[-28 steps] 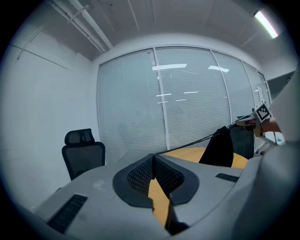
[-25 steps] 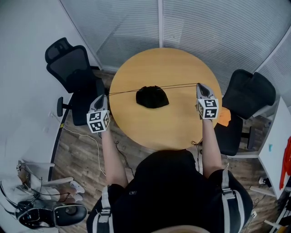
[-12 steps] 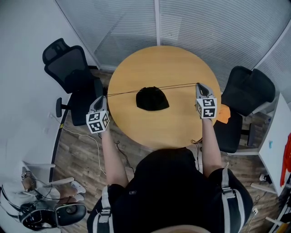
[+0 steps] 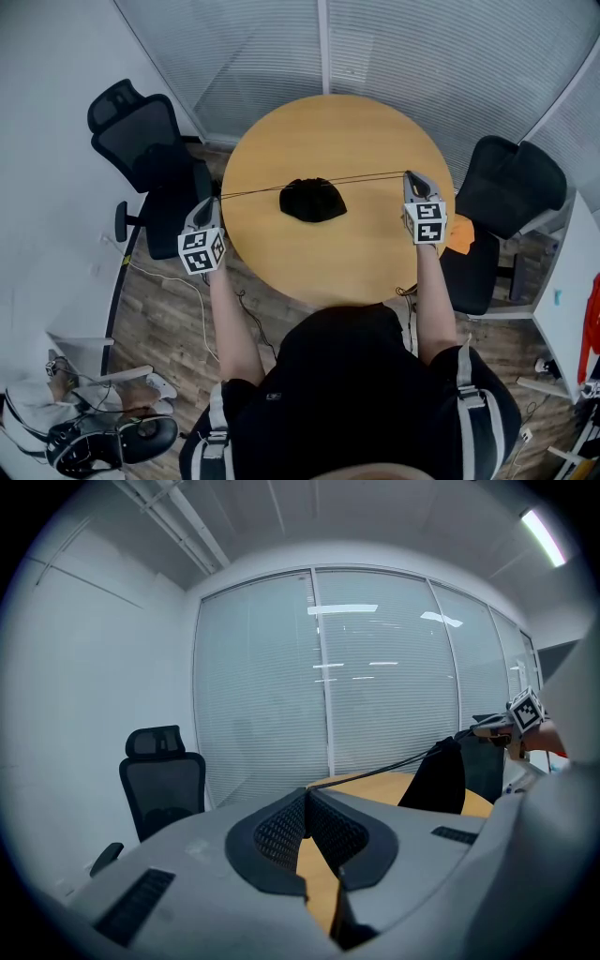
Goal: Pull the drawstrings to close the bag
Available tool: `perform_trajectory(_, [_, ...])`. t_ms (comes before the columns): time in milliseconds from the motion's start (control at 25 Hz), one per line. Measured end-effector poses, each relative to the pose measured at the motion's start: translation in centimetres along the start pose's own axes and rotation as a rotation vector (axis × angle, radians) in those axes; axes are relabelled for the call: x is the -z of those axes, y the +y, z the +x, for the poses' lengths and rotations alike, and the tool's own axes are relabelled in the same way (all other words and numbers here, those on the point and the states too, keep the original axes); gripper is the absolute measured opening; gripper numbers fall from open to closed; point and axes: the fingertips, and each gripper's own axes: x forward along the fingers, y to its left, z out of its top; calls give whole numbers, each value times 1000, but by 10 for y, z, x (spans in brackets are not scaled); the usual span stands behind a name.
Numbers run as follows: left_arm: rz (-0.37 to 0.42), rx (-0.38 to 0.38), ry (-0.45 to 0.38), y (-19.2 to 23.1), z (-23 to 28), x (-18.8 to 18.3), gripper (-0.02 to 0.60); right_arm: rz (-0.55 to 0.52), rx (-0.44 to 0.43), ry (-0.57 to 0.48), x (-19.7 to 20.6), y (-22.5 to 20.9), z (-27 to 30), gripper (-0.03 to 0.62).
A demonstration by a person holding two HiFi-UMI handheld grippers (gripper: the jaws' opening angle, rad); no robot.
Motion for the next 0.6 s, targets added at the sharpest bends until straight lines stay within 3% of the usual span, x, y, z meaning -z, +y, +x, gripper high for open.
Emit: perform_trajectory(600, [-5,12,4,-1,-1,5,14,-39,15,15,3,1,-4,56])
